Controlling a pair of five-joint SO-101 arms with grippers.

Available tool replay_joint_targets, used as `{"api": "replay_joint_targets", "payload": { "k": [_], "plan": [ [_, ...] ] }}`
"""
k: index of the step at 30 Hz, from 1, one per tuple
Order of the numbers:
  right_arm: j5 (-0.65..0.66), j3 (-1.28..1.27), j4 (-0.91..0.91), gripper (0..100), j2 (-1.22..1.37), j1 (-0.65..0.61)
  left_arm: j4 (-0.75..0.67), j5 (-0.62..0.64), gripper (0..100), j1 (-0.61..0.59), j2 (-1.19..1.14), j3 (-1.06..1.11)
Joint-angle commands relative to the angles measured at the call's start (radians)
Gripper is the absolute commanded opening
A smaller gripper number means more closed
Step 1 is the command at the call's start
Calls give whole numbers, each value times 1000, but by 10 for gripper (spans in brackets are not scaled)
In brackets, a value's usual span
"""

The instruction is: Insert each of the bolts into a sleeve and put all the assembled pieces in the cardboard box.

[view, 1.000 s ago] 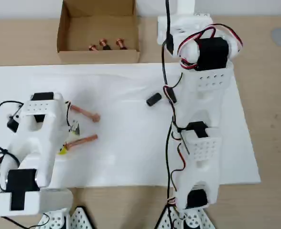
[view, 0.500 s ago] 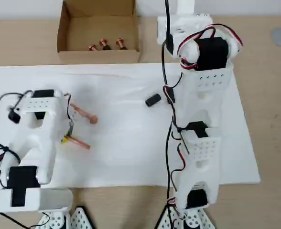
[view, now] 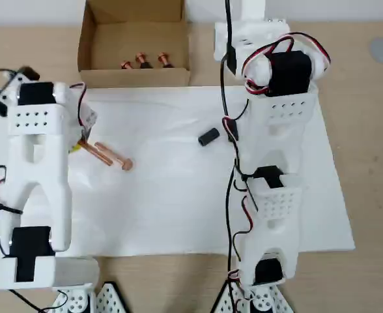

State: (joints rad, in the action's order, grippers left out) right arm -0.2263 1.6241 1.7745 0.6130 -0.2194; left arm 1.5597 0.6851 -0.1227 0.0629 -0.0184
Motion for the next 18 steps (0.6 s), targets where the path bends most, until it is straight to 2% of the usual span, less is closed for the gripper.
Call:
{"api": "replay_joint_targets", "payload": {
  "k": [1, 4, 8, 10, 14, 18],
  "plan": [
    [-77, -42, 17, 296, -28, -8, 75, -114, 7, -11, 15, -164],
    [-158, -209, 17, 296, -45, -12, 101, -278, 7, -9, 19, -226],
    [-310, -501, 14, 296, -117, -13, 103, -655, 7, -12, 21, -315],
    [-373, -624, 14, 296, -136, -13, 104, -806, 6, -11, 21, -351],
    [-440, -768, 14, 296, -134, -13, 132, -970, 6, -3, 21, -413],
    [-451, -842, -9, 296, -134, -27, 133, -1088, 6, 18, 21, -416]
  ]
}}
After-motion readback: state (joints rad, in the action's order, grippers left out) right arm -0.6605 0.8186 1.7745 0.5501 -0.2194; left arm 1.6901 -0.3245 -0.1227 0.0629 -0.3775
